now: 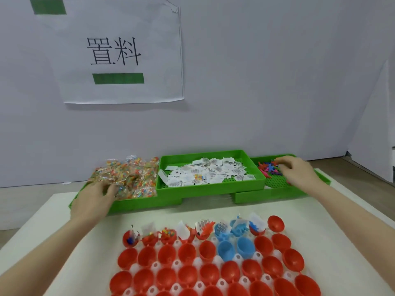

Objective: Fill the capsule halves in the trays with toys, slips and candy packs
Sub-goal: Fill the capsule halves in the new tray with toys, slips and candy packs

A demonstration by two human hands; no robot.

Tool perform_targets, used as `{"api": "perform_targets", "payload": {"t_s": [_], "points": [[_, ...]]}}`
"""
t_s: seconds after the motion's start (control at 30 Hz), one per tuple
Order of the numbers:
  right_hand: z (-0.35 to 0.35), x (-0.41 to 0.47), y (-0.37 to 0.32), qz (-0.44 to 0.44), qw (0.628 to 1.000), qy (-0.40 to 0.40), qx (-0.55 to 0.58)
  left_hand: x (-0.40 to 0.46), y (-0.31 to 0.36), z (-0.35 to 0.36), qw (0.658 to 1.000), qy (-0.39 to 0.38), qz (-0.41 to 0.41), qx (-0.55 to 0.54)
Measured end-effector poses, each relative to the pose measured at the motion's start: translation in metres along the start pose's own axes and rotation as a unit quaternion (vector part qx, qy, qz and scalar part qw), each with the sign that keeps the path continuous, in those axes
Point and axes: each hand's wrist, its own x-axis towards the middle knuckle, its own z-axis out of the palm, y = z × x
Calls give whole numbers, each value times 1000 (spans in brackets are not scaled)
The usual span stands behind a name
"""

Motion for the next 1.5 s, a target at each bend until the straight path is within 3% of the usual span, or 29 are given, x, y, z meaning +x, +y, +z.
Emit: {"api": "perform_targets", "payload": {"t_s": [0.1, 0.2, 0.33, 0.47, 0.53, 0.67, 0.83, 0.97, 1.13, 1.27, 1.4, 1.5], "points": [[20, 19, -2, -31, 990, -116, -79, 4, -7, 8, 993, -60, -1, 104], [34, 28, -4, -23, 975, -171, -139, 7, -3, 14, 997, -31, -27, 72], [45, 29, -2, -5, 987, -73, -141, 8, 1, 14, 996, 28, -76, -30], [39, 25, -2, -15, 992, -4, -129, 4, 5, 15, 989, 96, -57, -101], [33, 24, -1, -12, 997, 34, -72, 0, 10, 14, 970, 115, -54, -208], [21, 22, -4, 63, 979, 111, 159, -12, 17, 4, 916, 119, -85, -373], [6, 17, -22, 108, 931, 74, 341, -39, 24, -10, 837, 16, -93, -539], [-3, 13, -43, 111, 900, 10, 423, -57, 30, -22, 824, -36, -79, -560], [2, 9, -79, 66, 935, -75, 340, -66, 34, -38, 849, -79, -40, -522], [32, 7, -119, 55, 942, -103, 314, -67, 34, -45, 865, -91, -3, -494], [67, -5, -158, -57, 969, -207, 124, -68, 35, -45, 875, -76, 7, -477], [96, -12, -180, -172, 963, -208, -22, -67, 36, -44, 883, -58, 12, -466]]}}
